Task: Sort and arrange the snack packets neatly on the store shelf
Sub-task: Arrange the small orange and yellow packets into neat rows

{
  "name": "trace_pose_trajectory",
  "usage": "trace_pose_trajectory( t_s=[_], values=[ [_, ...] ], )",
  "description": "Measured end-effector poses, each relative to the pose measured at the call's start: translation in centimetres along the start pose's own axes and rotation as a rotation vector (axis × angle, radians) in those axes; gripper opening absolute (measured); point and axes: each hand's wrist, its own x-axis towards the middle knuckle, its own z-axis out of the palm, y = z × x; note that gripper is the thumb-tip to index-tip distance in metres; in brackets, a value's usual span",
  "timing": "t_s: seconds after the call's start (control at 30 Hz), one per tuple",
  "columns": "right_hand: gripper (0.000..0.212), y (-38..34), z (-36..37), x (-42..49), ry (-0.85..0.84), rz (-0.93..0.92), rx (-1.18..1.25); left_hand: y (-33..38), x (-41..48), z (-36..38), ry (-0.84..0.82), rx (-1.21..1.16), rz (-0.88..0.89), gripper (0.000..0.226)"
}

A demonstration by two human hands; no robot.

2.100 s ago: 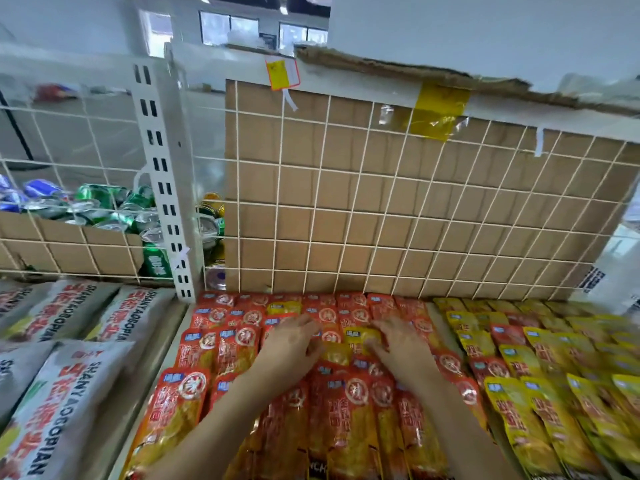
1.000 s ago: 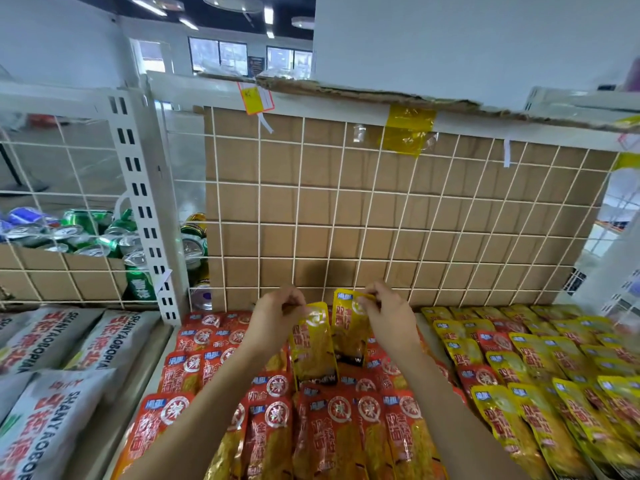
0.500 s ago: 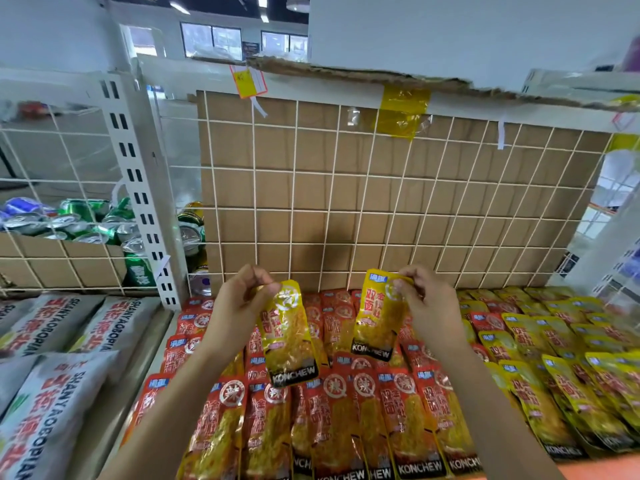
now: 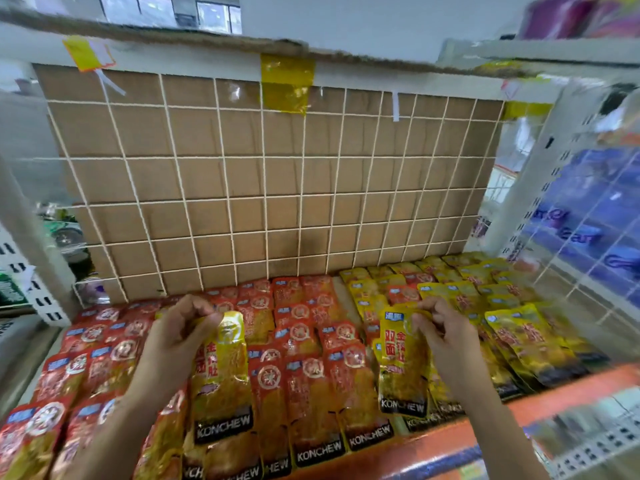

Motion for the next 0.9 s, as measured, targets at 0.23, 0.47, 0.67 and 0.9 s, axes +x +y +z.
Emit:
trace_pose_trajectory(
  t_s=[0.23,0.47,0.67,0.9],
  values=[
    [0.012,6.2,-6.1,0.8,0.034,0.049,-0.041,0.6,0.7,6.0,0.024,-0.05,-0.092,0.024],
    [0.018,11.5,-10.6,3.1,0.054,0.062,-0.06,2.9,1.5,14.0,-0.026,0.009,-0.061,0.024],
    [0.037,13.4,-13.3,5.2,0.0,0.012,-0.015,3.8,1.6,20.3,-0.065,0.009,-0.122,0.012],
    [0.033,15.2,-13.1,7.0,-0.11,0.005,0.003,5.1,1.3,26.1,-0.138,0.039,-0.174,0.02]
  ],
)
